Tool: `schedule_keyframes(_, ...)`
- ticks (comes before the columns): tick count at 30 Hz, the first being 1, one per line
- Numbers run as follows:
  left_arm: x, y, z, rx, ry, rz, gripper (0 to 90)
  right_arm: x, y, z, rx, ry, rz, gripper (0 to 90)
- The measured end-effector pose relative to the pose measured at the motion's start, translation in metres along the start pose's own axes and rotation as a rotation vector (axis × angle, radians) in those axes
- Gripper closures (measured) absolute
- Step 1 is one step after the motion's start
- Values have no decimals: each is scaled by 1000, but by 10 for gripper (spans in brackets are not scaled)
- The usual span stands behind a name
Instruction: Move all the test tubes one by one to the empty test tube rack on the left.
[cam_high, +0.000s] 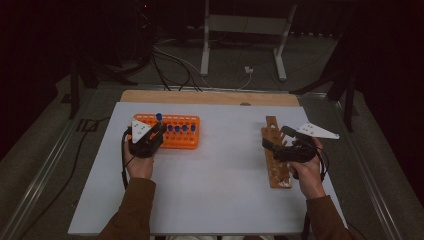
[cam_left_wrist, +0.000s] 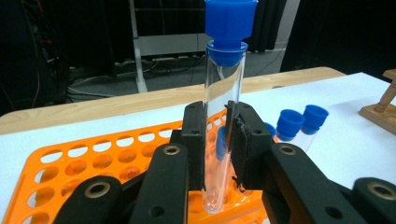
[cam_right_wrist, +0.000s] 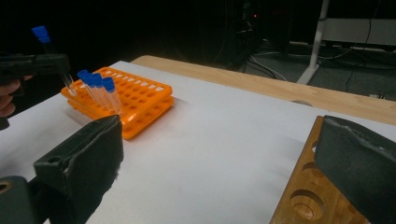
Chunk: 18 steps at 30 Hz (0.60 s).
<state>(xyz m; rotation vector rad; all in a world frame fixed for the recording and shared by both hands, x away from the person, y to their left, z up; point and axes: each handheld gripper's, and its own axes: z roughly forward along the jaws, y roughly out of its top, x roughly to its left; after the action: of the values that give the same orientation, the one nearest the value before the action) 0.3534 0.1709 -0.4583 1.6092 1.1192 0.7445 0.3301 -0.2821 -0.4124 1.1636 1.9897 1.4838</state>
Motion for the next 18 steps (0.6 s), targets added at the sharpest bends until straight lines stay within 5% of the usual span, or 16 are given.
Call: schedule_keyframes(18,7,-12,21,55,25,-5,779,0,-1,2,2,5,2,17)
